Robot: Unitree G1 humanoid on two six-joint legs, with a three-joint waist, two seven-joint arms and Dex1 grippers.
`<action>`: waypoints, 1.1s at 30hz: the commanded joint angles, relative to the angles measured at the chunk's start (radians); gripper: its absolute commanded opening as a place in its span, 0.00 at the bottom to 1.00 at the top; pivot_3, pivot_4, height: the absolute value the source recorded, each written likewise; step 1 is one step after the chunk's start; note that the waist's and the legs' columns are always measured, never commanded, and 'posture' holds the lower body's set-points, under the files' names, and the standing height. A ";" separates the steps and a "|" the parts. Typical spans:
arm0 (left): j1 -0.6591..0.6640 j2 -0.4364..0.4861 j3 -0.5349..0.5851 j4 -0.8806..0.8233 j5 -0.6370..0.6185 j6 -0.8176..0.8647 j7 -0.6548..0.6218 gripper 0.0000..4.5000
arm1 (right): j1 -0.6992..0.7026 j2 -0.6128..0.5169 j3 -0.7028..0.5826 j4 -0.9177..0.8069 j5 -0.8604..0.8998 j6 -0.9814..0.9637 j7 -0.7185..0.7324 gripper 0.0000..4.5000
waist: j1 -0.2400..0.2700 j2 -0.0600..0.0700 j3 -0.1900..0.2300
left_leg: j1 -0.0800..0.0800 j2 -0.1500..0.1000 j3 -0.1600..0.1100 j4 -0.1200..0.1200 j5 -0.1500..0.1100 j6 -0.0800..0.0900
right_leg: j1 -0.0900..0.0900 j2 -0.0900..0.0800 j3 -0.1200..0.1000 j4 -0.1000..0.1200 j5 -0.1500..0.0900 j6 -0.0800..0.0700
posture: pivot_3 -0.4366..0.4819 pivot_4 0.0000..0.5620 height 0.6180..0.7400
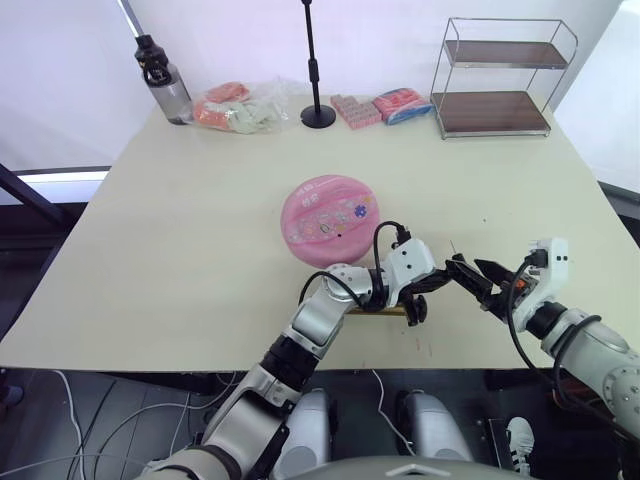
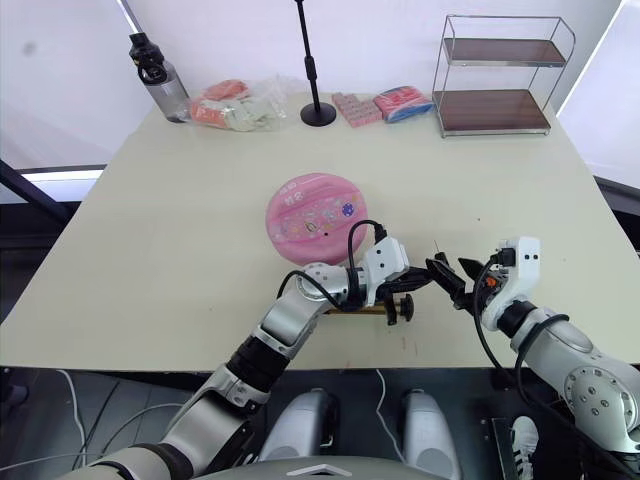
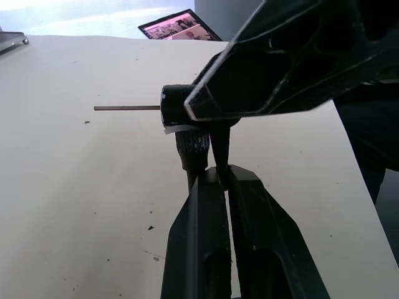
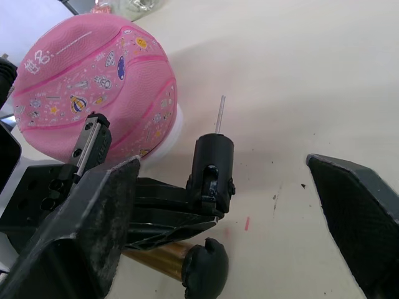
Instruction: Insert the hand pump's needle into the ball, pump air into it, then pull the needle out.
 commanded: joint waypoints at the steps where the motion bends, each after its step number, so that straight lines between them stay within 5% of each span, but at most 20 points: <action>1: -0.010 -0.012 -0.008 -0.012 -0.005 -0.020 0.002 0.00 | -0.012 0.002 -0.004 -0.017 -0.004 -0.006 0.009 0.61 | 0.000 0.000 0.000 | 0.000 0.000 0.000 0.000 0.000 0.000 | 0.000 0.000 0.000 0.000 0.000 0.000 | 0.48 0.27 1.00; 33: -0.008 -0.026 -0.002 -0.012 -0.013 -0.003 0.013 0.00 | 0.010 0.108 0.017 -0.031 -0.072 -0.055 0.005 0.61 | 0.000 0.000 0.000 | -0.001 0.000 -0.001 0.000 0.000 0.000 | 0.000 0.000 -0.001 0.000 0.000 0.000 | 0.48 0.27 1.00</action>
